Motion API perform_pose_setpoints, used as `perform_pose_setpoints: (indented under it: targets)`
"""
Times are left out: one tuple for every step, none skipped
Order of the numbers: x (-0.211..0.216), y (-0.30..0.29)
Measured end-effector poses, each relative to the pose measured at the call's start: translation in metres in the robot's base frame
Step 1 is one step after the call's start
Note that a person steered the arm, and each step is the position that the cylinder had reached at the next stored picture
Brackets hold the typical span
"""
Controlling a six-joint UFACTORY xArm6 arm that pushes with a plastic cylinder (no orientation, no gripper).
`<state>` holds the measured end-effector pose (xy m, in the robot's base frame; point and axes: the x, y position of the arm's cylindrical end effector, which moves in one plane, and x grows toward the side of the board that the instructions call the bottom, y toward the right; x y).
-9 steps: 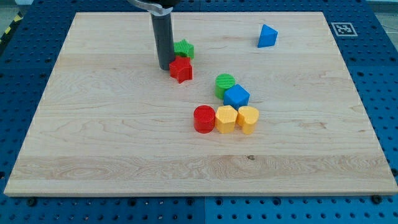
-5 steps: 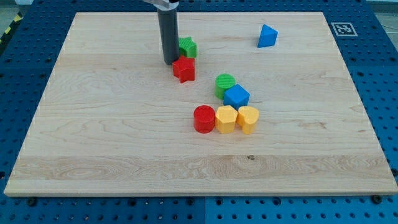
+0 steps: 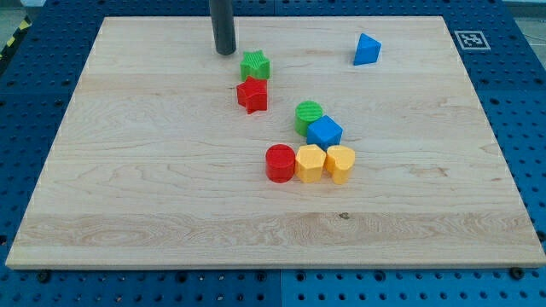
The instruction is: Move the green star to the top of the green circle
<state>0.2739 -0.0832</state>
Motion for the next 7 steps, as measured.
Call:
perform_pose_setpoints:
  targets:
    - [0.018, 0.020]
    - [0.020, 0.024]
    - [0.039, 0.043]
    - [0.040, 0.046]
    - [0.030, 0.067]
    - [0.032, 0.074]
    - [0.023, 0.046]
